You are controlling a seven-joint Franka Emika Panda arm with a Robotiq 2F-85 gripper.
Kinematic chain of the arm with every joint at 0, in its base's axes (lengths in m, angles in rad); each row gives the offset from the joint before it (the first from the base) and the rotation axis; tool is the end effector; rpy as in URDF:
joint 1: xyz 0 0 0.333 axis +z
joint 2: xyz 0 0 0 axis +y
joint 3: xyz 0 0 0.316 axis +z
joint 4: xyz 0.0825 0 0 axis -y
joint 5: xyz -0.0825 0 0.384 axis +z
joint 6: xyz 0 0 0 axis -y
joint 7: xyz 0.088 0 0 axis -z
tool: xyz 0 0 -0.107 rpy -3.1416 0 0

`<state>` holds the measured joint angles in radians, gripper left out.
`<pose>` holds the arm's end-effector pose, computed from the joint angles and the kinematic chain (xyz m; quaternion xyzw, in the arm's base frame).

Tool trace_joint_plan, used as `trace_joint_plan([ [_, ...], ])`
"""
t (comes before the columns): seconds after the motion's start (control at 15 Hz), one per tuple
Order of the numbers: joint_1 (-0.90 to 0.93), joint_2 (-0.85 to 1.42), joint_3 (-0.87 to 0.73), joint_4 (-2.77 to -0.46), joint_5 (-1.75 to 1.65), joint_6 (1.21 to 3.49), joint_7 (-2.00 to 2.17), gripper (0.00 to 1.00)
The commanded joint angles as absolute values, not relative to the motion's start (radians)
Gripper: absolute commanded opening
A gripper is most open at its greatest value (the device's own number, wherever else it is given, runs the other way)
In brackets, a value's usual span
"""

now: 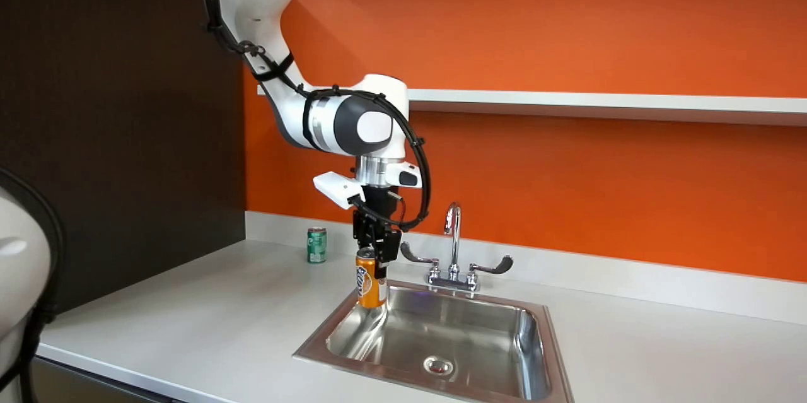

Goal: Put the can inside the sink

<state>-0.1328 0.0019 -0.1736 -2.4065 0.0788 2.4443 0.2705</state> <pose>0.4702 -0.1487 0.3150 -0.9493 0.3127 -0.0184 0.0253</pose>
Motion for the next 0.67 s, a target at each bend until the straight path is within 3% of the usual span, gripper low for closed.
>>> trace_joint_plan([
  [0.0,-0.140,0.046,-0.166,-2.394,0.097,2.510,0.259,0.38],
  [0.6,-0.137,0.202,-0.154,-2.336,0.148,2.636,0.242,0.38],
])
